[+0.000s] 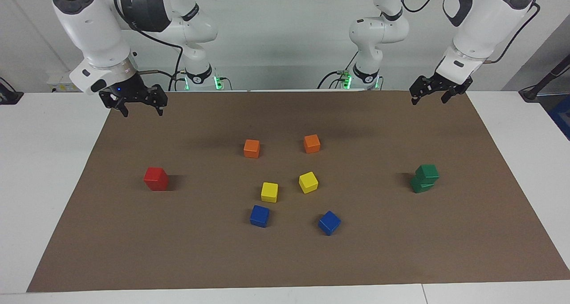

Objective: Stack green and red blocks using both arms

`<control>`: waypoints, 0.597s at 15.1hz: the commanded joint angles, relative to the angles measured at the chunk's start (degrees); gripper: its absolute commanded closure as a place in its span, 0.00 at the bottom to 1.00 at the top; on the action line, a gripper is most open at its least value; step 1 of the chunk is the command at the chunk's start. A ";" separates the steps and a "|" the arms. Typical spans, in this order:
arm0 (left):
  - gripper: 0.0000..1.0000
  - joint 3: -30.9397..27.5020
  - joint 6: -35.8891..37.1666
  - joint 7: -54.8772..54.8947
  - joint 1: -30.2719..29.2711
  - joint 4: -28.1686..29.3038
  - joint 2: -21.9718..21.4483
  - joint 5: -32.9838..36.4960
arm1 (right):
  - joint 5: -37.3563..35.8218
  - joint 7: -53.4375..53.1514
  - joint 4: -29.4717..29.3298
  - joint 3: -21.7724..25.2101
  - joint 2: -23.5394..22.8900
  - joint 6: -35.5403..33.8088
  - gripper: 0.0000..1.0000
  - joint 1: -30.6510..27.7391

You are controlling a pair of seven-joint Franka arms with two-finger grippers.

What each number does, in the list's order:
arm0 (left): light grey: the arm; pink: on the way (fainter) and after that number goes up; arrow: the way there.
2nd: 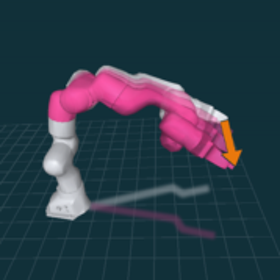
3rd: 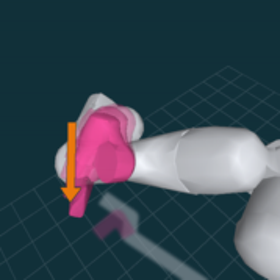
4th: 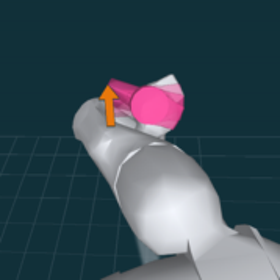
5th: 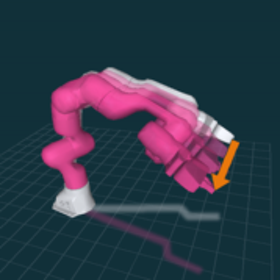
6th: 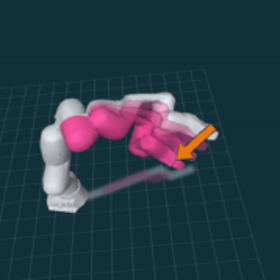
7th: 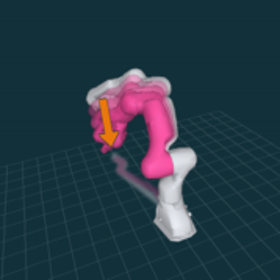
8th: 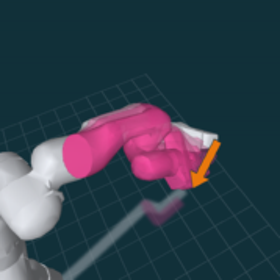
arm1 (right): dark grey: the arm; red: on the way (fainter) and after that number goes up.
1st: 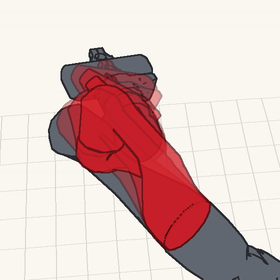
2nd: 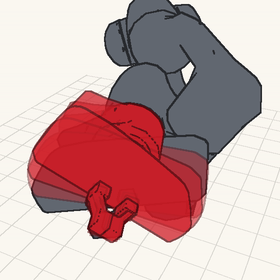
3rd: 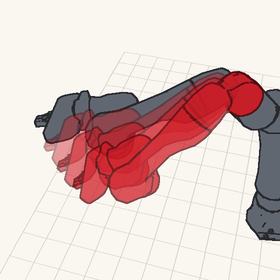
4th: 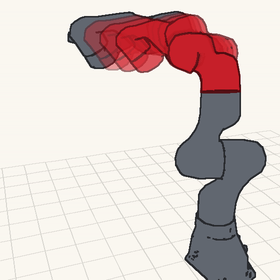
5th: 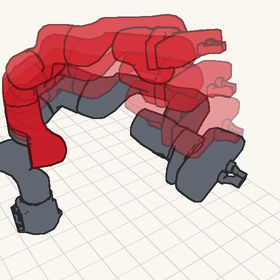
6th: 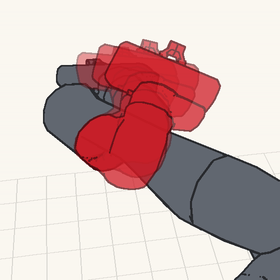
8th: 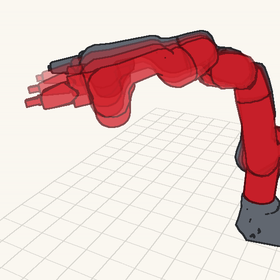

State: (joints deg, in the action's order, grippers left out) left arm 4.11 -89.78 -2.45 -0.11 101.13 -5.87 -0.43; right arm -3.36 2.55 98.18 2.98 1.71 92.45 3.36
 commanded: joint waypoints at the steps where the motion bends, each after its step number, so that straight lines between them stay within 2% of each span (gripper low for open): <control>1: 0.00 -0.77 -1.27 0.26 0.64 0.38 -0.72 -0.98 | 0.02 1.14 0.17 0.09 0.66 -0.78 0.00 -0.29; 9: 0.00 -0.77 -2.59 0.34 0.64 0.74 -0.72 -0.98 | 0.02 1.14 0.08 0.09 0.66 -0.70 0.00 -0.29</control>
State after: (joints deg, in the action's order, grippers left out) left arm 4.06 -91.40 -2.45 -0.11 101.13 -5.87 -0.43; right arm -3.36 2.55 98.14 2.99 1.71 92.45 3.36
